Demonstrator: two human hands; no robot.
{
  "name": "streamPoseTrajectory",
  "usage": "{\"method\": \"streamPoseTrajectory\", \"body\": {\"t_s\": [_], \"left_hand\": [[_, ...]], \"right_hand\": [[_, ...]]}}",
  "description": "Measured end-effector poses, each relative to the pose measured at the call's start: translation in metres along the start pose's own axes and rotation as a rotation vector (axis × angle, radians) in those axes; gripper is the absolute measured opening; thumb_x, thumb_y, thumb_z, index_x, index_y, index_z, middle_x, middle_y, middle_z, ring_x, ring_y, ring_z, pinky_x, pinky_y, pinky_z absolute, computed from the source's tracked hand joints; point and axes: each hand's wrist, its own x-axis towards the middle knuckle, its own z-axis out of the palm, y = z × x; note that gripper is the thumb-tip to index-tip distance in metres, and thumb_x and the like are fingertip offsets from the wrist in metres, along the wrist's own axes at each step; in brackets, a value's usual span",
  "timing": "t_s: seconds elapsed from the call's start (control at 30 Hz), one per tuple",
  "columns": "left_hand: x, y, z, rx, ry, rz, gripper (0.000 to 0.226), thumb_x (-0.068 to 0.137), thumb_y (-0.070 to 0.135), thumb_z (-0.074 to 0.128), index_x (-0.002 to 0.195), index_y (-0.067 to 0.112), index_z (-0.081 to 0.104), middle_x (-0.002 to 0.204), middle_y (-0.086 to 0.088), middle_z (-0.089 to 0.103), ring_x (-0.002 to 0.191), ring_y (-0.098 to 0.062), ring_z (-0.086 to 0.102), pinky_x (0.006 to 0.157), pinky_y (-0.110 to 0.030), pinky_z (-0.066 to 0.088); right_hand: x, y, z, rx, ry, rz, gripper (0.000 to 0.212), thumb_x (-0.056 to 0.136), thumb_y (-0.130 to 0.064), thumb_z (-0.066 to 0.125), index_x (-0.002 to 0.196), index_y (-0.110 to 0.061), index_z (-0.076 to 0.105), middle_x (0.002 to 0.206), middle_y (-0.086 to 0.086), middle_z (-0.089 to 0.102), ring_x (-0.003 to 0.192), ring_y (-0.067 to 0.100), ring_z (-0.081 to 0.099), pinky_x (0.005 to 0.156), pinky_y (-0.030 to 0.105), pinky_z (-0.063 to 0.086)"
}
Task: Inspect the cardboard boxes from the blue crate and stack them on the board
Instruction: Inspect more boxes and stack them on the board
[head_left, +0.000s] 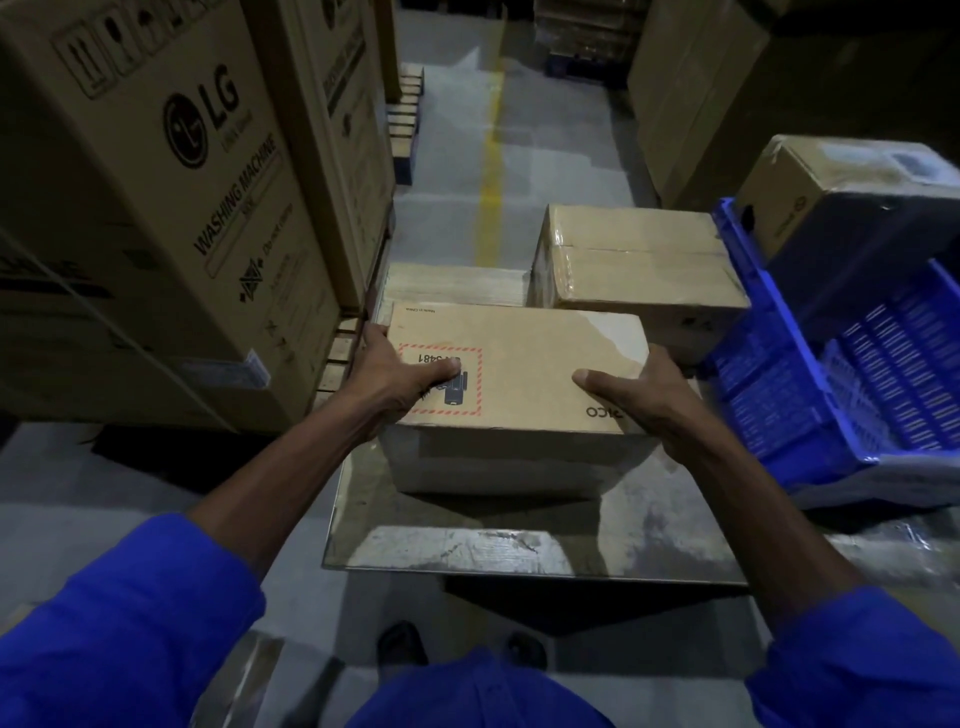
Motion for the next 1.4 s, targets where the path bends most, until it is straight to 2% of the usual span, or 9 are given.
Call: {"method": "streamPoseTrajectory", "body": {"t_s": [0.27,0.37,0.5,0.63,0.77,0.97,1.17,1.27,1.4], "left_hand": [[-0.013,0.001,0.001,-0.196,-0.084,0.041,0.040,0.084,0.021,0.084,0.107,0.029,0.052,0.102,0.010,0.067,0.094,-0.007,0.066,0.073,-0.025,0.054],[-0.018,0.002,-0.004,-0.249,-0.138,0.055,0.033,0.087,0.022,0.081,0.106,0.031,0.057,0.108,0.005,0.072,0.103,-0.015,0.070,0.085,-0.035,0.058],[-0.031,-0.011,-0.019,-0.223,-0.158,0.092,0.058,0.084,0.028,0.083,0.132,0.027,0.050,0.121,0.000,0.071,0.108,-0.019,0.071,0.097,-0.050,0.058],[-0.039,-0.020,-0.032,-0.412,-0.083,0.043,0.058,0.088,0.051,0.068,0.132,0.028,0.039,0.120,-0.006,0.065,0.099,-0.029,0.074,0.085,-0.055,0.061],[-0.047,-0.015,-0.031,-0.398,-0.073,-0.037,0.071,0.087,0.080,0.051,0.124,0.019,0.054,0.120,-0.018,0.066,0.101,-0.033,0.071,0.087,-0.058,0.060],[-0.040,-0.031,-0.027,-0.466,-0.071,-0.151,0.036,0.101,0.024,0.057,0.132,0.022,0.039,0.121,-0.009,0.054,0.092,-0.026,0.057,0.072,-0.041,0.050],[-0.038,-0.055,-0.021,-0.471,-0.116,-0.219,0.065,0.089,0.013,0.070,0.145,0.027,0.039,0.134,-0.010,0.053,0.119,-0.031,0.059,0.101,-0.049,0.054],[-0.035,-0.060,-0.008,-0.464,-0.056,-0.229,0.056,0.096,0.013,0.070,0.144,0.016,0.042,0.124,-0.010,0.061,0.111,-0.027,0.065,0.094,-0.043,0.058],[-0.027,-0.071,0.005,-0.353,-0.027,-0.236,0.053,0.097,0.027,0.070,0.142,0.014,0.046,0.121,-0.006,0.064,0.104,-0.020,0.068,0.088,-0.039,0.059]], "right_hand": [[-0.006,0.005,0.000,0.053,0.018,0.033,0.101,0.059,-0.050,0.097,0.143,-0.019,0.050,0.126,0.004,0.071,0.109,0.017,0.073,0.080,0.028,0.063],[-0.017,0.000,0.002,0.066,0.018,0.012,0.073,0.070,-0.048,0.089,0.131,-0.025,0.056,0.121,0.003,0.072,0.107,0.017,0.073,0.079,0.026,0.061],[-0.040,0.000,0.005,0.182,0.114,0.050,0.088,0.075,-0.079,0.070,0.140,-0.024,0.050,0.126,0.005,0.068,0.108,0.026,0.072,0.091,0.049,0.060],[-0.048,0.007,0.009,0.332,0.180,0.032,0.067,0.098,-0.070,0.044,0.136,-0.016,0.054,0.115,0.008,0.073,0.103,0.029,0.073,0.086,0.051,0.060],[-0.049,0.007,0.017,0.287,0.178,0.093,0.098,0.067,-0.094,0.056,0.136,-0.023,0.059,0.122,0.012,0.072,0.113,0.034,0.069,0.100,0.058,0.053],[-0.045,0.018,0.014,0.305,0.185,0.135,0.027,0.103,-0.037,0.046,0.120,-0.028,0.065,0.124,0.015,0.066,0.113,0.038,0.062,0.098,0.056,0.051],[-0.048,0.035,0.024,0.391,0.172,0.252,0.041,0.091,-0.021,0.055,0.131,-0.016,0.063,0.125,0.009,0.061,0.113,0.031,0.057,0.089,0.047,0.051],[-0.042,0.045,0.024,0.316,0.204,0.317,0.021,0.103,-0.029,0.055,0.121,-0.019,0.062,0.127,0.009,0.061,0.110,0.026,0.060,0.090,0.044,0.051],[-0.032,0.062,0.027,0.151,0.226,0.310,0.053,0.096,-0.045,0.069,0.136,-0.013,0.056,0.133,0.005,0.060,0.117,0.025,0.061,0.102,0.048,0.053]]}}
